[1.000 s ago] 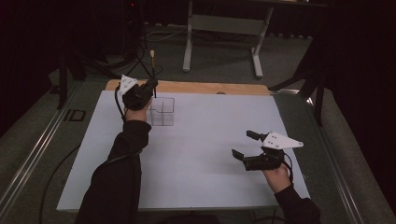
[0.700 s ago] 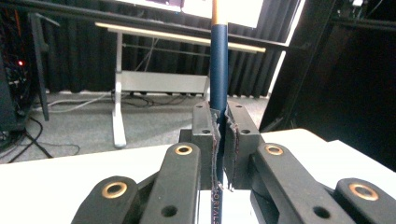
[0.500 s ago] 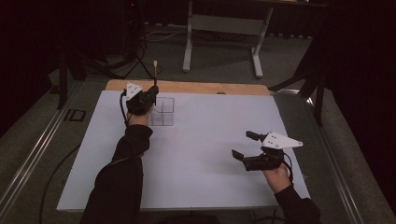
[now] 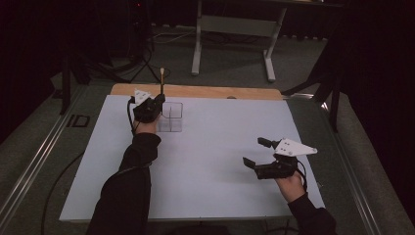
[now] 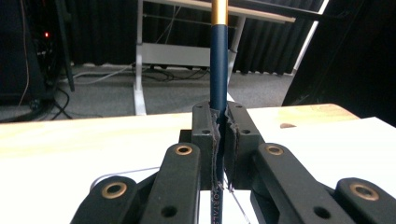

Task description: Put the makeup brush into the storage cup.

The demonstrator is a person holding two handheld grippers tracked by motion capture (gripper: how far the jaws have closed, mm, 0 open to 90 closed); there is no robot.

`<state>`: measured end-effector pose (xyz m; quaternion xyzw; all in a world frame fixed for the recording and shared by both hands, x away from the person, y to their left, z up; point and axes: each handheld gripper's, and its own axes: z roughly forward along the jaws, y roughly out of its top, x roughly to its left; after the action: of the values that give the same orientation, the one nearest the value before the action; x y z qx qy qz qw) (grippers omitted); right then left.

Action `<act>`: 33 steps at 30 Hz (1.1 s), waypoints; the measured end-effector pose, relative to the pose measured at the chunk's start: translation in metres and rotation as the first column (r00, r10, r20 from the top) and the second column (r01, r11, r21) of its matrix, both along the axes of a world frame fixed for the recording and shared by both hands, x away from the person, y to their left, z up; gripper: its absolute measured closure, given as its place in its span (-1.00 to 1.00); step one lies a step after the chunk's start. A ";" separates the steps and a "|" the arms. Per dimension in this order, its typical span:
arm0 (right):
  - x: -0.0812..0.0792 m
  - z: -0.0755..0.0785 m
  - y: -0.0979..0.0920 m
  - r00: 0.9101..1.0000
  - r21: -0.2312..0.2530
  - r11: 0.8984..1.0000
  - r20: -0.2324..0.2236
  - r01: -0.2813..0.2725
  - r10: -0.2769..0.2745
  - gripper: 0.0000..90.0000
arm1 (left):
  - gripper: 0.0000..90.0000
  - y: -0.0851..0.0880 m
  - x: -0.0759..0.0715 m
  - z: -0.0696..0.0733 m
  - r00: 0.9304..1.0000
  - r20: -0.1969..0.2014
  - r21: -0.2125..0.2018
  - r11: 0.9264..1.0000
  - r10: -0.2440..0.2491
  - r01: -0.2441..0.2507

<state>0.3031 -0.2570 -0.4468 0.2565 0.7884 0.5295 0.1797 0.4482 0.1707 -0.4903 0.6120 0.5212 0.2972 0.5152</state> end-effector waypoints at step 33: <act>0.002 0.001 -0.003 1.000 0.005 1.000 0.003 0.016 -0.016 -0.76 | -0.69 -0.014 0.005 0.017 0.987 -0.154 -0.040 0.999 -0.039 0.033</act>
<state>0.3047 -0.2596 -0.4455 0.2623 0.7847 0.5305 0.1845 0.4528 0.1572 -0.4730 0.6326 0.5540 0.2297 0.4901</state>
